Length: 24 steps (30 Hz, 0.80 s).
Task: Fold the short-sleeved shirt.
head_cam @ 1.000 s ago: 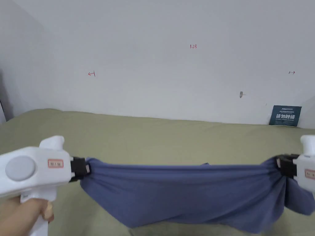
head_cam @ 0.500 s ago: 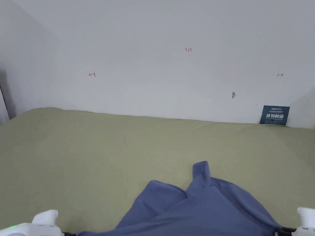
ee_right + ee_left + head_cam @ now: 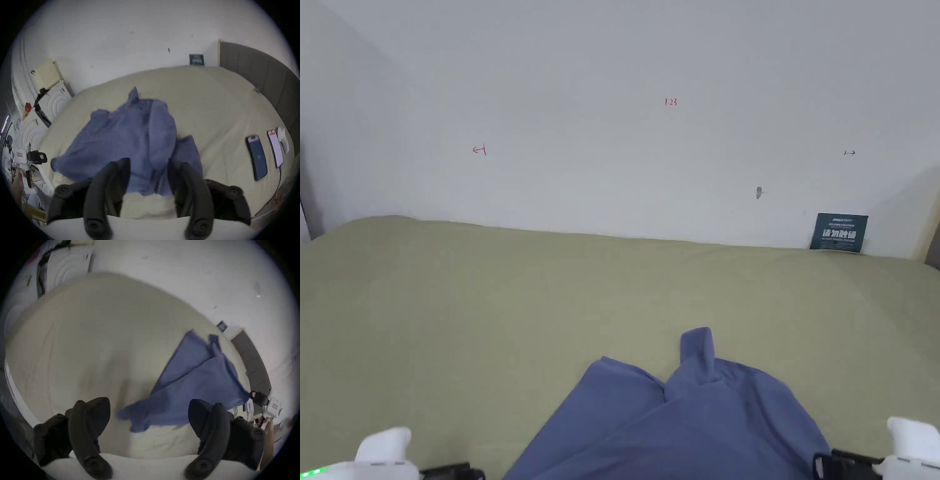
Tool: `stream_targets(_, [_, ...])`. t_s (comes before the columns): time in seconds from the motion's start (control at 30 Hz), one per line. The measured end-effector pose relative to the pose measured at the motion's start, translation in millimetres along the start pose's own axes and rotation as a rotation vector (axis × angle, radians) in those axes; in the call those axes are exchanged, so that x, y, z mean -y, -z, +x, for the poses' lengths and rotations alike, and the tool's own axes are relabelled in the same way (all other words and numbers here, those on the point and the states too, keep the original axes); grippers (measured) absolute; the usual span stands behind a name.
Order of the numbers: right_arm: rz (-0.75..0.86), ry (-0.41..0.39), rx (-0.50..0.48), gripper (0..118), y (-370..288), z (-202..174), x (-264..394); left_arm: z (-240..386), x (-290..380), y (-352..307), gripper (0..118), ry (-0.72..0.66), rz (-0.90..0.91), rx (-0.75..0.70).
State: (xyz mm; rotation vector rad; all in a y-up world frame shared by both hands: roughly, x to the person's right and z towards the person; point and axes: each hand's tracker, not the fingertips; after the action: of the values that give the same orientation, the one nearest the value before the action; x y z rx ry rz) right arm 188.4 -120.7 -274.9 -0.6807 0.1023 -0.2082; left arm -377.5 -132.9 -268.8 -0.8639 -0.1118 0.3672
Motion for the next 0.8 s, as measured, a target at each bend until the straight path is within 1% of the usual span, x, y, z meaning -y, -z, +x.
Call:
stream_targets(0.07, [0.088, -0.008, 0.023, 85, -16, -7, -12, 20, -10, -16, 103, 0.058, 0.096, 0.010])
stream_targets(0.1, [0.132, -0.012, 0.027, 89, -22, -10, -17, 31, -15, -23, 103, 0.089, 0.146, 0.003])
stream_targets(0.17, [0.227, -0.041, 0.088, 89, -35, -22, -24, 50, -18, -34, 103, 0.152, 0.261, -0.027])
stream_targets(0.23, [0.301, -0.061, 0.153, 89, -45, -30, -25, 65, -17, -42, 101, 0.180, 0.355, -0.062])
stream_targets(0.27, [0.332, -0.071, 0.181, 85, -48, -36, -25, 71, -15, -45, 94, 0.186, 0.398, -0.069])
stream_targets(0.3, [0.348, -0.080, 0.191, 77, -51, -38, -23, 73, -12, -46, 81, 0.180, 0.419, -0.077])
stream_targets(0.33, [0.375, -0.095, 0.206, 59, -55, -41, -20, 76, -8, -48, 60, 0.174, 0.438, -0.075])
stream_targets(0.37, [0.387, -0.109, 0.212, 20, -57, -43, -17, 79, -6, -47, 16, 0.171, 0.436, -0.077])
stream_targets(0.4, [0.383, -0.117, 0.215, 0, -56, -46, -16, 80, -4, -45, 4, 0.176, 0.441, -0.085])
stream_targets(0.47, [0.399, -0.134, 0.246, 0, -57, -47, -9, 73, 2, -39, 0, 0.189, 0.443, -0.110])
stream_targets(0.53, [0.351, -0.121, 0.199, 0, -57, -45, -7, 66, 1, -35, 0, 0.198, 0.383, -0.078])
stream_targets(0.6, [0.337, -0.122, 0.201, 0, -57, -45, -3, 56, 1, -36, 0, 0.205, 0.323, -0.075])
stream_targets(0.67, [0.319, -0.124, 0.198, 0, -57, -43, -3, 43, -8, -31, 0, 0.219, 0.211, -0.058])
stream_targets(0.73, [0.299, -0.122, 0.194, 0, -56, -42, 0, 28, -19, -24, 0, 0.206, -0.006, -0.003])
stream_targets(0.8, [0.272, -0.128, 0.185, 0, -53, -41, 1, 16, -21, -6, 0, 0.198, -0.170, -0.005])
